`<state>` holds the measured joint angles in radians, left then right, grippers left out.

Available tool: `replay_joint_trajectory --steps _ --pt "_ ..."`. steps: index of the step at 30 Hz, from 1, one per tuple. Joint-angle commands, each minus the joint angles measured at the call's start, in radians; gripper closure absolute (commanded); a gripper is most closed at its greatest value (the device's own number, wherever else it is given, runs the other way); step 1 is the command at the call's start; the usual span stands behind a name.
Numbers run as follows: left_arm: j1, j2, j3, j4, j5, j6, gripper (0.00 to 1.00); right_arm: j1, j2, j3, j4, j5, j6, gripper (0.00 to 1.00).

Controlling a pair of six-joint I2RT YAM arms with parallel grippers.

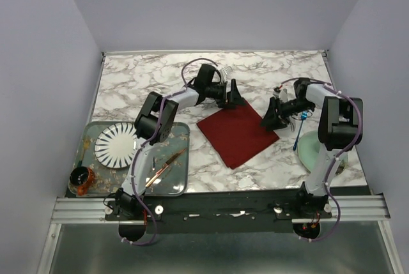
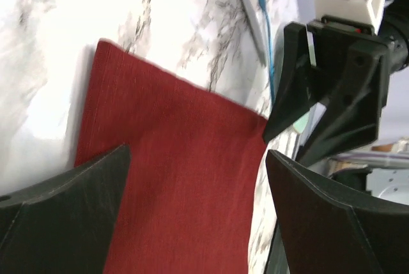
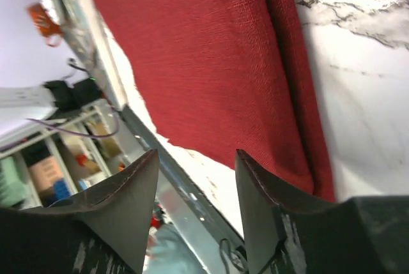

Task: Fold the napkin into a case and place the utensils inside
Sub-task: Smooth out the square-folded napkin at the center of the board, then pick up the top corner of the square folded napkin from the center of the board.

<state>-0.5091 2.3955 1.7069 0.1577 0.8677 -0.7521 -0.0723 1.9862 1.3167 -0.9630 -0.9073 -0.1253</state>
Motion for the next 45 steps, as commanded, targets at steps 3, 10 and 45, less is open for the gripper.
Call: replay_joint_trajectory --steps 3,10,45 --pt "0.018 -0.420 -0.047 -0.536 -0.142 0.828 0.01 0.055 0.042 0.021 0.055 0.172 -0.040 0.46" --pt "-0.080 -0.812 -0.565 -0.634 -0.266 1.440 0.48 0.057 0.040 0.052 0.032 0.254 -0.034 0.49" --pt "-0.462 -0.780 -0.918 -0.199 -0.394 1.751 0.55 0.108 0.105 0.161 0.110 0.265 0.010 0.30"
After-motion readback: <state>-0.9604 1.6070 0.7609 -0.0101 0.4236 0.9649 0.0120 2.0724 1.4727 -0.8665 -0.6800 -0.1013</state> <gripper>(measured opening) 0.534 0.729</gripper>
